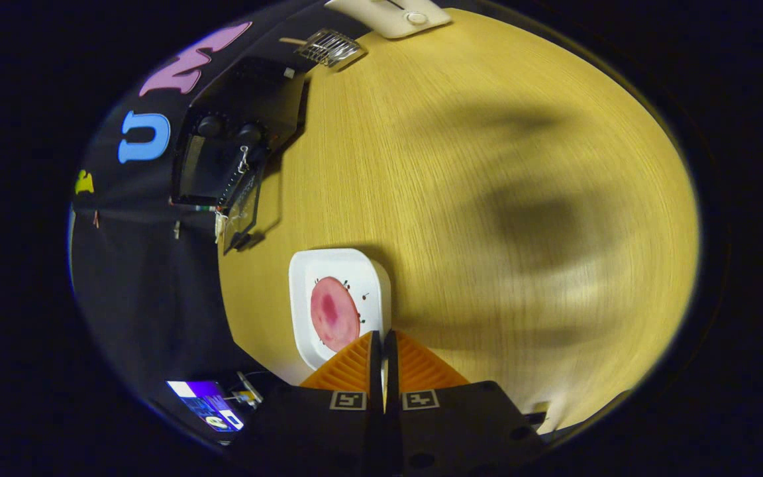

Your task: Open the toaster oven, put the food inside, and close the toaster oven door.

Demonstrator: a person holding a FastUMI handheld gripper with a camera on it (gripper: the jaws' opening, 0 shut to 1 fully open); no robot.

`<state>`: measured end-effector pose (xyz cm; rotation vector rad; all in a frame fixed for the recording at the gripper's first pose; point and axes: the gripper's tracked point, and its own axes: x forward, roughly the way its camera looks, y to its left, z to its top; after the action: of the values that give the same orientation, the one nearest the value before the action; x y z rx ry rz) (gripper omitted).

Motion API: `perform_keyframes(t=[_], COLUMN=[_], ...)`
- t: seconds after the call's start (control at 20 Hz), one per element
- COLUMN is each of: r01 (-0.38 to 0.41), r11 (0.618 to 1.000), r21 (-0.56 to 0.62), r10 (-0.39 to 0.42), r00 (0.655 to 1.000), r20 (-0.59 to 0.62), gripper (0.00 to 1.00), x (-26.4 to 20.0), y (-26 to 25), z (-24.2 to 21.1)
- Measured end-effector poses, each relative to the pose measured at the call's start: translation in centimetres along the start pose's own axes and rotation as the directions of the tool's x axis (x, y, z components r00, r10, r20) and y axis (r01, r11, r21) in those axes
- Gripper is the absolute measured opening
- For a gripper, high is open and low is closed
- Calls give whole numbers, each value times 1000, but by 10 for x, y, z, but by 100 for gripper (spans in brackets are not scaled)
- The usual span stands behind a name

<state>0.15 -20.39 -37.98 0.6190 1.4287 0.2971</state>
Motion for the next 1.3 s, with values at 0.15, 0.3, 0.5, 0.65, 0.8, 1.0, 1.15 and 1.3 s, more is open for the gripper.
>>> perform_keyframes(t=[0.15, 0.3, 0.5, 0.65, 0.8, 1.0, 1.15, 1.3], r01=[-65, -118, -175, -248, -274, -353, -402, -447], r11=[993, 974, 930, 878, 833, 743, 684, 639], r21=[94, 195, 323, 410, 480, 568, 609, 625], r10=[59, 90, 89, 97, 44, -18, -75, -119], r00=[996, 985, 960, 930, 898, 839, 791, 746], r20=[65, 149, 265, 355, 437, 544, 607, 655], gripper=[5, 5, 5, 5, 5, 5, 5, 5], x=[-9, -9, 14, 42, 73, 106, 124, 139], y=[24, 66, 134, 190, 229, 271, 291, 302], z=[-14, -27, -42, -36, -16, 25, 63, 101])
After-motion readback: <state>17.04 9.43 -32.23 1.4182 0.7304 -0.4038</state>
